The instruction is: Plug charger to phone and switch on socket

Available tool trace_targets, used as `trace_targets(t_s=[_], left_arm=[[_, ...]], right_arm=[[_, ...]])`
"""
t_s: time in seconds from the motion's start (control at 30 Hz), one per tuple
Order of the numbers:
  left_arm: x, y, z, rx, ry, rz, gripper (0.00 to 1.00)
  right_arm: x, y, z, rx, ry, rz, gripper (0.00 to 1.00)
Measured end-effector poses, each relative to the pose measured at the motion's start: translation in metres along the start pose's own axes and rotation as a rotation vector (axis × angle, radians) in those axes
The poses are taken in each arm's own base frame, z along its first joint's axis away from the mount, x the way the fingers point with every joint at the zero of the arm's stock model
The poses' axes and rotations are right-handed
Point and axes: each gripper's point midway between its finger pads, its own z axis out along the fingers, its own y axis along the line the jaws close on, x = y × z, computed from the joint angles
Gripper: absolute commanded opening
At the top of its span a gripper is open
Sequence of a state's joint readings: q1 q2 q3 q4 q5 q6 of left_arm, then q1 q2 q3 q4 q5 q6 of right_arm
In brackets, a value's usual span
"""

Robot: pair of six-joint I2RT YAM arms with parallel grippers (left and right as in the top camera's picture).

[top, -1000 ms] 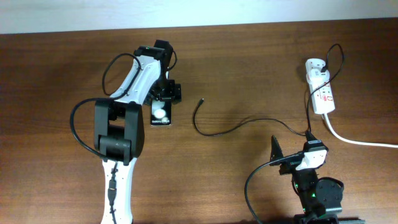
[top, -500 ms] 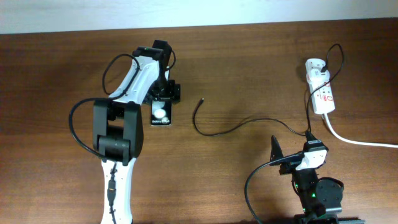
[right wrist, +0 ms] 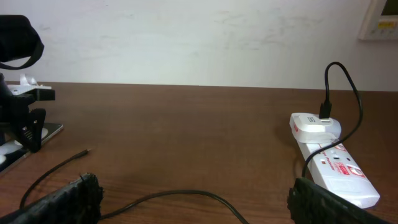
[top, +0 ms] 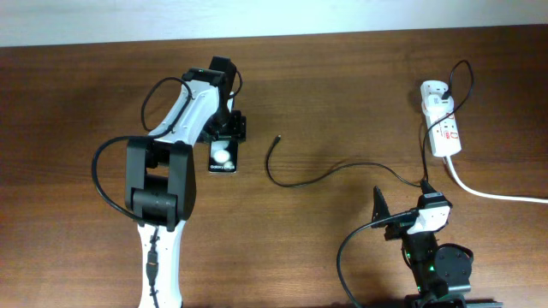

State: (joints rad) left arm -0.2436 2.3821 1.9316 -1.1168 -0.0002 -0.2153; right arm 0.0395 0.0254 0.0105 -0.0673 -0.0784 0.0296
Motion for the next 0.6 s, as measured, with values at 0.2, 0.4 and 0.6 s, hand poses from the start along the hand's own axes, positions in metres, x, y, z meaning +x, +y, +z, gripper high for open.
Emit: trace_targets(t_s=[0.2,0.4,0.6], left_arm=[[0.003,0.000,-0.003,-0.004,0.036,0.001,0.73],[0.019,0.001,-0.005,-0.006,0.139,-0.001,0.73],[0.027,0.002,-0.010,-0.018,0.204,-0.002,0.72]], right_arm=[[0.000,0.000,0.000,0.000,0.000,0.000,0.98],[0.000,0.000,0.000,0.000,0.000,0.000,0.99],[0.000,0.000,0.000,0.000,0.000,0.000,0.99]])
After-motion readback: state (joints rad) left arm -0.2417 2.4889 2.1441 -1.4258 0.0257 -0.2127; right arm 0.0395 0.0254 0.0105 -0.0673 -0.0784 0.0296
